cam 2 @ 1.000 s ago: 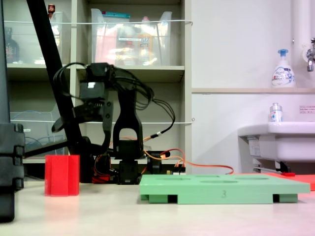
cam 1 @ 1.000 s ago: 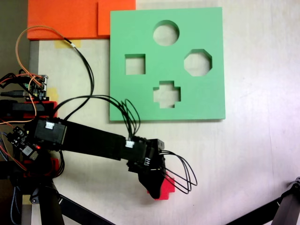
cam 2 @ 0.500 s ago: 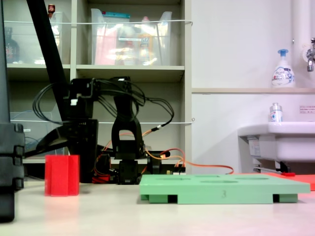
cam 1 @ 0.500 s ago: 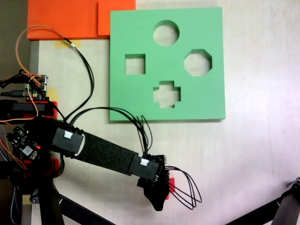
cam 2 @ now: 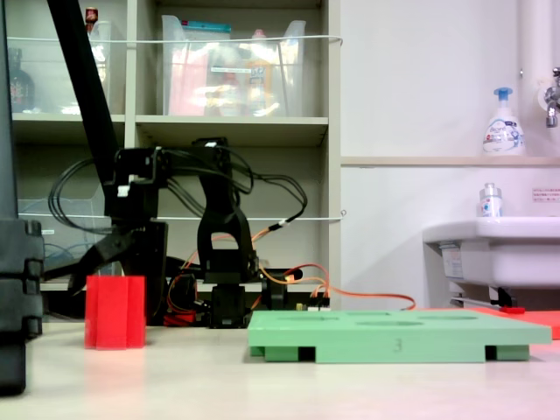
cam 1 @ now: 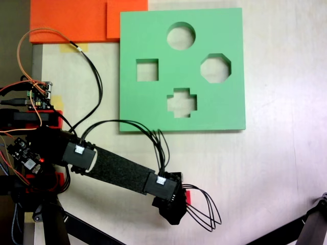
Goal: Put the cross columnar block into the corresponding hole
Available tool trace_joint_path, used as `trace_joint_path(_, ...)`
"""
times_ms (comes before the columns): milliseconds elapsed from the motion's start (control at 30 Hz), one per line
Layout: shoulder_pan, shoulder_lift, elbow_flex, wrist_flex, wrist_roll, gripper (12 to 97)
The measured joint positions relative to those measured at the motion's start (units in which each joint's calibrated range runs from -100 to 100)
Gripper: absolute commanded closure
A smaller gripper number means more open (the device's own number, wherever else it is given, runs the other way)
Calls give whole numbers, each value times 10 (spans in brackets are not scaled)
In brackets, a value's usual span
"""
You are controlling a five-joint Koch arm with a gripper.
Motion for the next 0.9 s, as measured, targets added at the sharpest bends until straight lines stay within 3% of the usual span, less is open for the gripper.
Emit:
trace_joint_path(100, -3, -5, -6, 0, 0, 613)
trace_joint_path(533, -11, -10, -38, -2, 0, 621)
trace_joint_path(900, -8, -26, -38, -4, 1, 694)
